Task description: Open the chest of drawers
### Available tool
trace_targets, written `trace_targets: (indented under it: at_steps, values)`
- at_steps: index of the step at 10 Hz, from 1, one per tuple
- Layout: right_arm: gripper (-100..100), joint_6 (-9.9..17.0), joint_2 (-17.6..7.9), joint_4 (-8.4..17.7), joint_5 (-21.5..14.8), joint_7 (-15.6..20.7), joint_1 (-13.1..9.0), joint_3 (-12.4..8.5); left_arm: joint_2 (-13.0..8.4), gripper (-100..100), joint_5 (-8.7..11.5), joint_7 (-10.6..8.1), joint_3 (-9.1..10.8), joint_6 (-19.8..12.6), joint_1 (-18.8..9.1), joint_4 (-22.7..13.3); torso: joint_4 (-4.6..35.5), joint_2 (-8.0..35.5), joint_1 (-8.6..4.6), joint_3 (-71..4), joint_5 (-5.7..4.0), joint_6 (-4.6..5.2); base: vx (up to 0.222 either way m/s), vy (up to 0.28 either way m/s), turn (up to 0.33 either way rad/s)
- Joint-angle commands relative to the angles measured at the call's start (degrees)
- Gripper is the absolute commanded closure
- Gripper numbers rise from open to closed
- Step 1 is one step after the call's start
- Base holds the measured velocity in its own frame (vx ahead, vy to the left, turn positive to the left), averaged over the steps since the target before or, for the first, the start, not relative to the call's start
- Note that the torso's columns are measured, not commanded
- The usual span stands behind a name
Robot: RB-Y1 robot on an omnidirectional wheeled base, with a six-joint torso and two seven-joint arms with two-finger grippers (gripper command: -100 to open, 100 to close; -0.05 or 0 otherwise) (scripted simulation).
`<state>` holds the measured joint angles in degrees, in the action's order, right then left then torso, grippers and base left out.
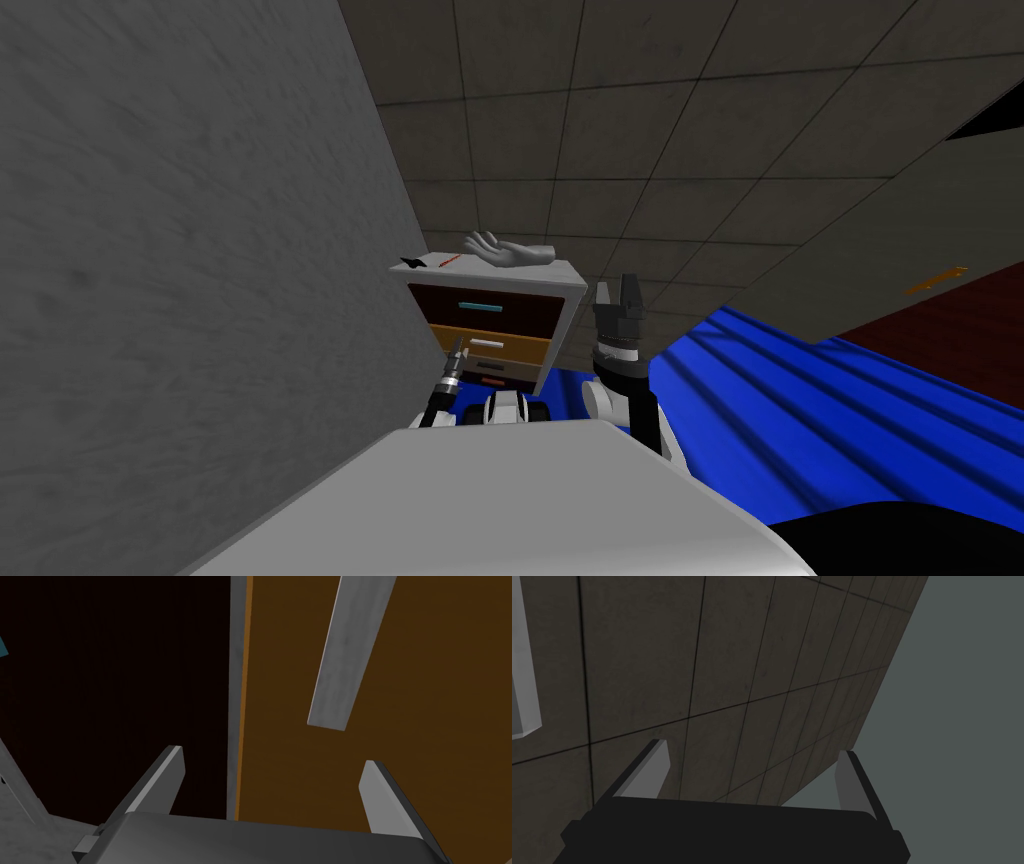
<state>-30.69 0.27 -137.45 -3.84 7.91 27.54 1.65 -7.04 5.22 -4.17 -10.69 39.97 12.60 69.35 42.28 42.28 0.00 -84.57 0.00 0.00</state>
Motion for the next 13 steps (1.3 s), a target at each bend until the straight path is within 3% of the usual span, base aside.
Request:
trace_targets:
  at_steps: [1,4,5,8,10,11,12,13]
  values:
    - [0,0.00,0.00,0.00,0.00,0.00,0.00,0.00,0.36,-100,-0.01,-0.53,-0.34,1.23,-1.01,-3.62,0.00,0.01,0.00,0.00,0.00,-0.01,0.005,0.006,-0.028]
    - [0,0.00,0.00,0.00,0.00,0.00,0.00,0.00,2.68,-100,-0.16,-0.84,-0.94,2.45,-2.47,-8.44,0.00,0.00,0.00,0.00,0.00,0.00,0.008,0.010,-0.045]
    - [0,0.00,0.00,0.00,0.00,0.00,0.00,0.00,2.68,-100,-0.16,-0.84,-0.94,2.45,-2.47,-8.51,0.00,0.00,0.00,0.00,0.00,0.00,0.006,0.006,-0.008]
    - [0,0.00,0.00,0.00,0.00,0.00,0.00,0.00,5.71,-100,-0.24,-1.01,-1.27,3.13,-3.25,-11.08,0.00,0.01,-0.01,0.01,0.00,0.00,0.004,0.005,-0.020]
    - [0,0.00,0.00,0.00,0.00,0.00,0.00,0.00,5.27,-100,-0.16,-0.93,-0.90,0.91,-4.01,-9.43,0.00,0.01,0.01,0.01,0.00,-0.01,0.022,-0.003,0.004]
    - [0,0.00,0.00,0.00,0.00,0.00,0.01,0.00,5.04,-100,-0.17,-1.06,-1.05,1.65,-3.46,-9.42,-0.02,-0.12,-0.02,-0.07,-0.01,0.00,0.029,-0.004,0.001]
    - [0,0.00,0.00,0.00,0.00,0.00,0.00,0.00,5.05,100,-0.16,-1.06,-1.02,1.35,-3.55,-9.33,-0.03,-0.04,0.00,-0.04,0.00,-0.01,0.000,0.000,0.000]
    - [0,0.00,0.00,0.00,0.00,0.00,0.00,0.00,4.96,100,-0.22,-1.09,-1.24,0.95,-3.34,-8.64,0.01,0.06,0.01,0.03,0.00,0.00,-0.100,0.002,0.037]
